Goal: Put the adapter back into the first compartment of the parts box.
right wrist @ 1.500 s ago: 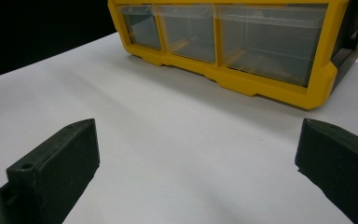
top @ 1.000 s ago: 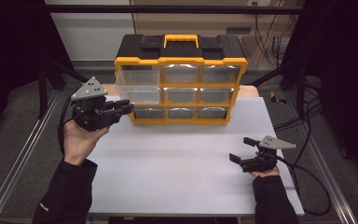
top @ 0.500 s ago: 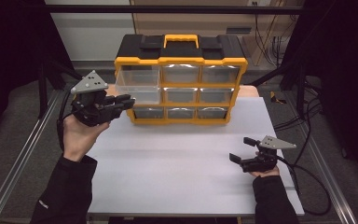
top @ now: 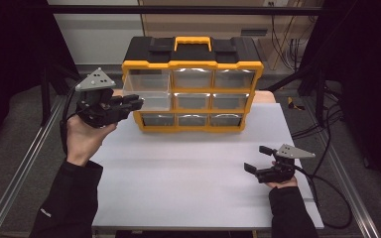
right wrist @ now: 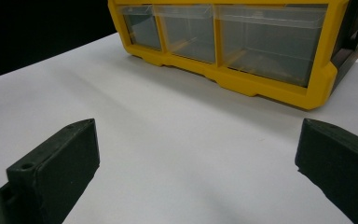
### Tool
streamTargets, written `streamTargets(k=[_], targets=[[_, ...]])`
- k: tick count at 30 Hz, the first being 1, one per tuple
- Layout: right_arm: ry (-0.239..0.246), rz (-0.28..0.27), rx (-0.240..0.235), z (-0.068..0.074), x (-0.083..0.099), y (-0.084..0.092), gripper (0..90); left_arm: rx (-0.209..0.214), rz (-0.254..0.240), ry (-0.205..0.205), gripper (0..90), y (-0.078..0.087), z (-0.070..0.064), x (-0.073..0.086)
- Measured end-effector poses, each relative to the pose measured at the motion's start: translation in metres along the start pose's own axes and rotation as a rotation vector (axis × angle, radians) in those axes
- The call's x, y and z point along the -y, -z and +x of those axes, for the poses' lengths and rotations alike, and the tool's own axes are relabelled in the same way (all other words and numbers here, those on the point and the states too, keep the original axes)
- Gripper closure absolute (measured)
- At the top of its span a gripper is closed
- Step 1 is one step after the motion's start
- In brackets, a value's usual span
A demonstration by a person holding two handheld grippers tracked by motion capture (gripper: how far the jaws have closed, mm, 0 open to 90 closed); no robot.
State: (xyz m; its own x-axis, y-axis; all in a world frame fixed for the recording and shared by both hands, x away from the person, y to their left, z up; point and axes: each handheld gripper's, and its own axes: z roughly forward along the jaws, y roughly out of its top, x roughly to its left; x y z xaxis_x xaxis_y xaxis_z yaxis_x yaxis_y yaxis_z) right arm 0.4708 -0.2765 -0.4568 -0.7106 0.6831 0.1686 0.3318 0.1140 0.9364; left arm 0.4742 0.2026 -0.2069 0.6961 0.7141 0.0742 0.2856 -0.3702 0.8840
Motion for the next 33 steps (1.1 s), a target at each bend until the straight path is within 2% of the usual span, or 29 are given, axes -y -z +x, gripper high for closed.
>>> streamTargets(k=[12,18,20,24,33], targets=[[-0.001,0.002,0.002,0.000,0.000,0.000,0.4,-0.012,-0.003,-0.006,75.7,-0.002,0.006,-0.012],[0.000,0.001,0.003,0.000,0.000,0.000,0.4,-0.023,0.010,-0.001,75.6,-0.006,0.009,-0.017],[-0.002,0.002,0.002,0.000,0.000,0.000,0.3,-0.019,0.012,0.013,75.6,-0.007,0.010,-0.019],[-0.001,0.002,0.003,0.000,0.000,0.000,0.4,-0.031,0.011,0.005,75.6,-0.009,0.013,-0.022],[-0.001,0.001,0.003,0.000,0.000,0.000,0.3,-0.048,0.018,0.016,75.6,-0.013,0.019,-0.031]])
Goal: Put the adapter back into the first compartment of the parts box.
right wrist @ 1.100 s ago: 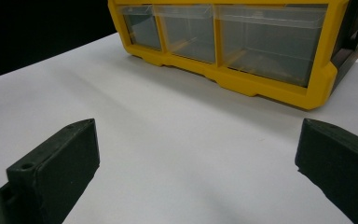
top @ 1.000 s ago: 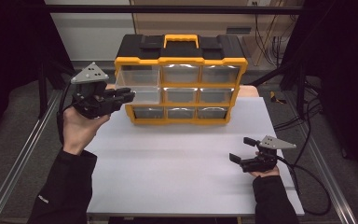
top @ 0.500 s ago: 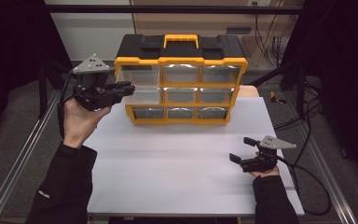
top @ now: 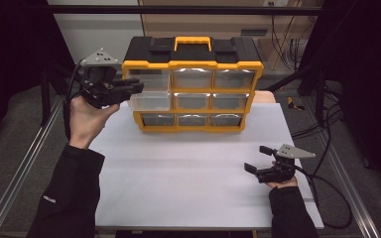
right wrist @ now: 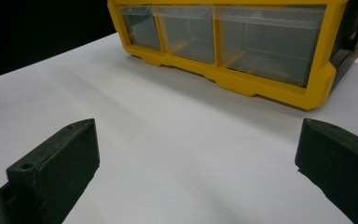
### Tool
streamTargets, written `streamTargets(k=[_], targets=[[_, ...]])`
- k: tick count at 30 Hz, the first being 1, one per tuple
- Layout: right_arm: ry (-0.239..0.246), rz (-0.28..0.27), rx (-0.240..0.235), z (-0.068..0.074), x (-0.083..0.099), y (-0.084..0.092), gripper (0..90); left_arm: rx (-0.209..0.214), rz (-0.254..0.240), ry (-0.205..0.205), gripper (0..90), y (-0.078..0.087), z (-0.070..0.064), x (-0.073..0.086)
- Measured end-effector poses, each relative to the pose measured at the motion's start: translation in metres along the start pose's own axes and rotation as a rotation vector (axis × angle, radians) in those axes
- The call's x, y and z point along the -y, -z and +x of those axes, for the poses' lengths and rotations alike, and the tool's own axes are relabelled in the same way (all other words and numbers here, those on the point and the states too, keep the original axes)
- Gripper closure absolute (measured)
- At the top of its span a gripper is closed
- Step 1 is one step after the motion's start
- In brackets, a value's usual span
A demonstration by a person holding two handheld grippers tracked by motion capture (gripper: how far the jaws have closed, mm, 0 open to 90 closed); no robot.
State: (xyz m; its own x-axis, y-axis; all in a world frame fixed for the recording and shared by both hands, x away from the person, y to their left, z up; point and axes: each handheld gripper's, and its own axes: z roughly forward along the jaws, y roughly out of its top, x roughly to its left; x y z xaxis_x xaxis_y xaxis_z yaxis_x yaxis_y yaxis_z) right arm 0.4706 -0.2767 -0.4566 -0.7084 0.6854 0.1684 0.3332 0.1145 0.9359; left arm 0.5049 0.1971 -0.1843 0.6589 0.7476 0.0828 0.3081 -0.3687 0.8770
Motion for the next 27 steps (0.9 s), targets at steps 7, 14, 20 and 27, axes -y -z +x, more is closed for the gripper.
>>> streamTargets(k=[7,14,20,27], targets=[[0.001,0.002,-0.001,0.000,0.000,0.000,0.4,-0.012,0.010,0.008,75.6,-0.006,0.006,-0.003],[0.000,0.000,0.000,0.000,0.000,0.000,0.4,-0.018,0.025,0.028,75.6,-0.012,0.013,-0.005],[0.001,0.005,-0.001,0.000,0.000,-0.001,0.4,-0.036,0.027,0.033,75.6,-0.015,0.018,-0.005],[0.001,0.003,0.001,0.000,0.000,-0.001,0.3,-0.041,0.041,0.028,75.6,-0.021,0.022,-0.005]])
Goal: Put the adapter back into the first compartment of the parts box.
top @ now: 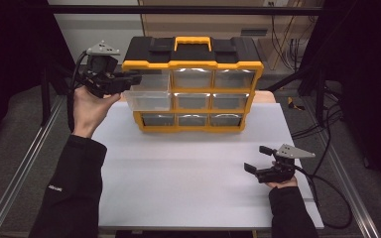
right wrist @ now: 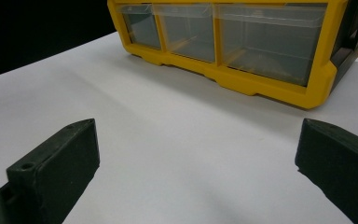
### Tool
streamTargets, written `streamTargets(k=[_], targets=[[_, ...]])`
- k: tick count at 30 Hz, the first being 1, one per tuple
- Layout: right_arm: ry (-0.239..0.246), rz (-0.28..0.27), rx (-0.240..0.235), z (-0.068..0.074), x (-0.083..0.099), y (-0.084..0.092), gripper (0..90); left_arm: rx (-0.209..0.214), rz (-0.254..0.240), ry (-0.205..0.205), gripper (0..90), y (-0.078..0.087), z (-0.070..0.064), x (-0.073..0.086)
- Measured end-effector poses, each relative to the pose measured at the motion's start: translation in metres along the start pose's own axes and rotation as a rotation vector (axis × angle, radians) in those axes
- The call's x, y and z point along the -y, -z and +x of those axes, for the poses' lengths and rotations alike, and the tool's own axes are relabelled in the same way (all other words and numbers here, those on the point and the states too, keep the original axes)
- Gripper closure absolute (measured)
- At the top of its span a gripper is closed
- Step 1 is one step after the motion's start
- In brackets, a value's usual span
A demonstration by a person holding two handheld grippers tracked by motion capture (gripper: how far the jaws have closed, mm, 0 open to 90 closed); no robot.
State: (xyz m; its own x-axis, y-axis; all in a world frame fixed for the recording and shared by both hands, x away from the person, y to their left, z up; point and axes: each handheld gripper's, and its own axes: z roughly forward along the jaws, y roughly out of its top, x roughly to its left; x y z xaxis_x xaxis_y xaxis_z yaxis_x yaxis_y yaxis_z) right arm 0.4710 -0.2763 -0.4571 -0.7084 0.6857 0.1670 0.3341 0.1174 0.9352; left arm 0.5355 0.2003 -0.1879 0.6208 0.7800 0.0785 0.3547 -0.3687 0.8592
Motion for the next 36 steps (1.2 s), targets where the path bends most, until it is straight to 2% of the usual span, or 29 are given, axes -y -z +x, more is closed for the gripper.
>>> streamTargets(k=[14,36], targets=[[0.000,0.000,0.000,0.000,0.000,0.000,0.4,-0.012,0.032,-0.009,75.6,-0.017,0.002,0.000],[0.001,0.002,0.002,0.000,0.000,0.000,0.4,-0.006,0.064,0.013,75.6,-0.033,0.008,0.011]])
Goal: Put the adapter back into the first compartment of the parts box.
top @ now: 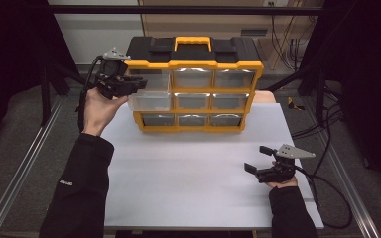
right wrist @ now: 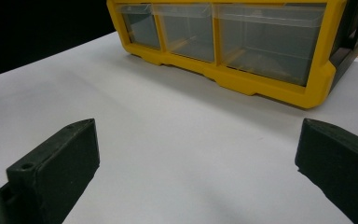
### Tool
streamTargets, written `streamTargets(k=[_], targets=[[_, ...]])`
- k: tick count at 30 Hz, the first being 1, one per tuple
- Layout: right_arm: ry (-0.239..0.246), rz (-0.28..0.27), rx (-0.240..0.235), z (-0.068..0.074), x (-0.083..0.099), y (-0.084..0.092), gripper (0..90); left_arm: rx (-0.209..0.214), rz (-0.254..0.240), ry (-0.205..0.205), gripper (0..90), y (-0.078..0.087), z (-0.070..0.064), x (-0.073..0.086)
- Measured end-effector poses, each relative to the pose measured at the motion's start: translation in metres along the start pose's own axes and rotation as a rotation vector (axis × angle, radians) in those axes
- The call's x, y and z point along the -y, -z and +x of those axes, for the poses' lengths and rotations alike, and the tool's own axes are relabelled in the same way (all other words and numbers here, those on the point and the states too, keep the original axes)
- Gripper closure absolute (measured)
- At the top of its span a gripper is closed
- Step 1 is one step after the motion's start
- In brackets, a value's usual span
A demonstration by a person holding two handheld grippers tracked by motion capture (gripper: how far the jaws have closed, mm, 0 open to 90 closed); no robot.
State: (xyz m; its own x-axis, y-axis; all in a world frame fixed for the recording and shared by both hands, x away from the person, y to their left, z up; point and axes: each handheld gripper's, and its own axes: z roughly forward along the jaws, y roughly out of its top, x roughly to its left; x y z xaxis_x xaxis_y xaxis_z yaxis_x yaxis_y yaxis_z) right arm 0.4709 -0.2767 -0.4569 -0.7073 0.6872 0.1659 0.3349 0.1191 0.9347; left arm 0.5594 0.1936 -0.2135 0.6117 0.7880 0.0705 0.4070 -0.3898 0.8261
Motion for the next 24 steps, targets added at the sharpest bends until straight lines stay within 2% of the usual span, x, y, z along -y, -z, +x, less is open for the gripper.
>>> streamTargets(k=[7,13,17,24], targets=[[-0.001,-0.002,-0.001,0.000,0.000,0.000,0.3,-0.005,0.019,0.000,75.4,-0.003,0.001,0.001],[-0.001,-0.002,-0.001,0.000,0.000,0.000,0.3,-0.012,0.006,0.013,74.3,-0.004,0.003,0.004],[-0.002,-0.004,-0.002,0.000,0.000,0.000,0.4,-0.019,-0.012,0.017,66.6,0.001,0.003,0.003],[-0.003,-0.004,-0.002,0.000,0.000,0.000,0.4,-0.007,-0.097,0.043,47.9,0.019,0.002,0.002]])
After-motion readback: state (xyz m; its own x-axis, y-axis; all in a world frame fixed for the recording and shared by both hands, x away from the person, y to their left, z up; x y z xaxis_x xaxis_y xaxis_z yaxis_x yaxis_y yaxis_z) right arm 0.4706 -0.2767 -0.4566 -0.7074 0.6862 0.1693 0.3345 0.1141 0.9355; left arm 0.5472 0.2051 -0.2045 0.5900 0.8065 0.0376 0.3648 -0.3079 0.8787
